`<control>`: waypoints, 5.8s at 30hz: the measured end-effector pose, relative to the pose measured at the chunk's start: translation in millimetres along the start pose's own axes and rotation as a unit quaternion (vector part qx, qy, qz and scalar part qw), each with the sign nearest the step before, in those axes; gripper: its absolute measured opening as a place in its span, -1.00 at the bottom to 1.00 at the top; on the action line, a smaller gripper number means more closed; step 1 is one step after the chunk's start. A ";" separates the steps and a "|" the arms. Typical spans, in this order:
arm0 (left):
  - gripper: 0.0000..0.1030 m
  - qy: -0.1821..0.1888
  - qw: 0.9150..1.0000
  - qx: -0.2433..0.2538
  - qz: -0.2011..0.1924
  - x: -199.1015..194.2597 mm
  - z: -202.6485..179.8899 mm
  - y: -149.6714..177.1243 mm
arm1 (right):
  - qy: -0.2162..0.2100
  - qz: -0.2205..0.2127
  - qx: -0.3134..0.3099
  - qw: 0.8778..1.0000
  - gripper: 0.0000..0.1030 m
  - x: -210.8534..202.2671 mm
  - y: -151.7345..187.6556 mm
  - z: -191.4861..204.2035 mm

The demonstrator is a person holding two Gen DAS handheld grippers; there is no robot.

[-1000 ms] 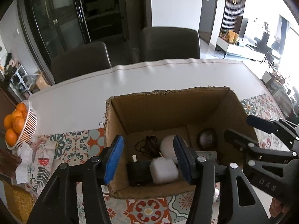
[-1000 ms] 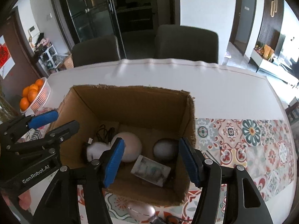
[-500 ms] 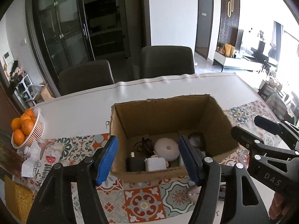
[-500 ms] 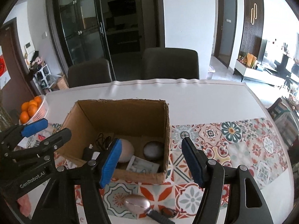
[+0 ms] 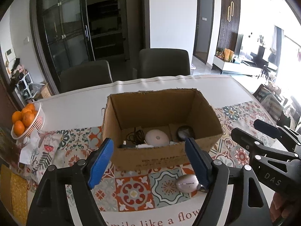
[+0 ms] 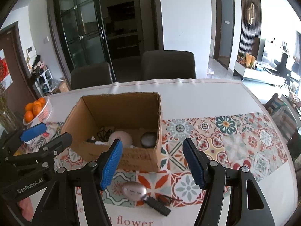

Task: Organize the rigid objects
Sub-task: 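Move both open grippers back toward the silver speaker and black flashlight, then grasp the silver egg speaker with the left gripper while the right grasps the black flashlight, then carry the silver speaker and black flashlight over the box with both grippers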

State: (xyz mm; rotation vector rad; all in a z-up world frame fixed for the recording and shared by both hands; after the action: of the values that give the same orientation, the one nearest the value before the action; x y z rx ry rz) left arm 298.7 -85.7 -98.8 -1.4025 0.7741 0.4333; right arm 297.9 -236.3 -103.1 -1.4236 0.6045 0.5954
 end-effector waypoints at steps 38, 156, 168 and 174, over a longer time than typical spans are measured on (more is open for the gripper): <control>0.53 0.004 0.996 -0.031 0.085 28.7 -22.7 121.4 | -0.029 0.075 -0.009 0.997 0.31 20.4 114.7 -5.9; 0.23 0.079 0.997 0.007 0.010 19.5 -9.4 69.6 | -0.023 0.021 -0.002 1.000 -0.11 12.7 85.5 12.3; 0.23 0.071 0.997 -0.004 -0.037 -11.7 8.8 35.6 | -0.038 -0.016 -0.008 0.999 -0.11 -11.9 48.3 32.1; 0.23 0.066 0.997 -0.009 -0.046 -20.3 14.0 19.3 | -0.036 -0.030 -0.010 0.999 -0.11 -19.5 29.9 34.4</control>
State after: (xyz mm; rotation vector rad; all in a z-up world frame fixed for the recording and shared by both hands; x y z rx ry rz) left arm 274.5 -65.8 -98.4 -1.4879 0.8097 0.2793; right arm 264.0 -200.5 -109.0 -1.4272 0.4982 0.6030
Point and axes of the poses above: each gripper's, at about its wrist camera, not at the fingertips, and x roughly the way its jaws point, z to its left, y to its underside, the point moved 9 cm from there along x, roughly the way its jaws point, and after that the axes turned 2 degrees about -x, right-handed, at the moved point
